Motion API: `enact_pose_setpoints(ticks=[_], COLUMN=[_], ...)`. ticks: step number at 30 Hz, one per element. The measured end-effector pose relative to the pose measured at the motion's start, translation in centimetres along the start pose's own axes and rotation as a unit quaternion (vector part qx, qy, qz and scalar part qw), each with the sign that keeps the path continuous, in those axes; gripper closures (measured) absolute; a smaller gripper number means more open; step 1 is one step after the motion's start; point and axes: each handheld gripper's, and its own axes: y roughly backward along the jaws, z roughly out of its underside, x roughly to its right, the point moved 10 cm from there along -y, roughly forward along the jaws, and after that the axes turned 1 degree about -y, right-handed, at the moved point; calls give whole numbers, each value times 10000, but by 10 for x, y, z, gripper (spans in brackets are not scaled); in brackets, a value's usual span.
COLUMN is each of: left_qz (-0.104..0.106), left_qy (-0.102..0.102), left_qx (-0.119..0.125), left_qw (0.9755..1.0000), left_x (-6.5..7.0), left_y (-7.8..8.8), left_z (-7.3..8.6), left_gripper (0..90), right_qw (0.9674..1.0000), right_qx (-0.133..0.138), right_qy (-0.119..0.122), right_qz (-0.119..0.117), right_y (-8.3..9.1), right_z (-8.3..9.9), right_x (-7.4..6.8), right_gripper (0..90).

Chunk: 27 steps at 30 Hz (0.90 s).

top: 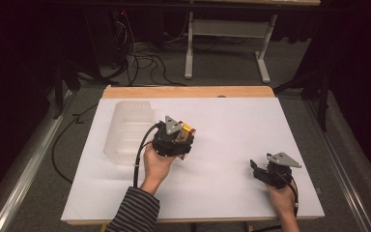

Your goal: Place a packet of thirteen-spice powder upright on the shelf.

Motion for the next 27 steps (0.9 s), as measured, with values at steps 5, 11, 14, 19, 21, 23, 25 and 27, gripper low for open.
enact_pose_setpoints(ticks=[5,11,14,19,21,23,25,27], left_qz=[-96,-226,-263,-370,-398,-460,-508,-560], left_qy=[45,174,180,261,289,309,313,337], left_qx=[20,116,103,196,219,215,231,264], left_qw=[9999,9995,9994,9988,9986,9982,9980,9975], left_x=[-10,-24,-28,-36,-40,-45,-48,-51], left_y=[9,23,25,33,35,38,41,44], left_z=[2,4,5,6,7,8,8,9], left_gripper=[328,328,328,328,328,328,328,328], right_qw=[10000,10000,10000,10000,10000,10000,10000,10000], right_qx=[7,4,23,11,11,11,12,15], right_qy=[-15,-18,-14,-19,-24,-24,-12,-11], right_qz=[-5,5,-3,5,5,7,6,8], right_y=[0,0,0,0,0,0,0,0], right_z=[0,0,0,0,0,0,0,0], right_x=[0,0,0,0,0,0,0,0], right_gripper=[308,308,307,307,307,307,306,306])
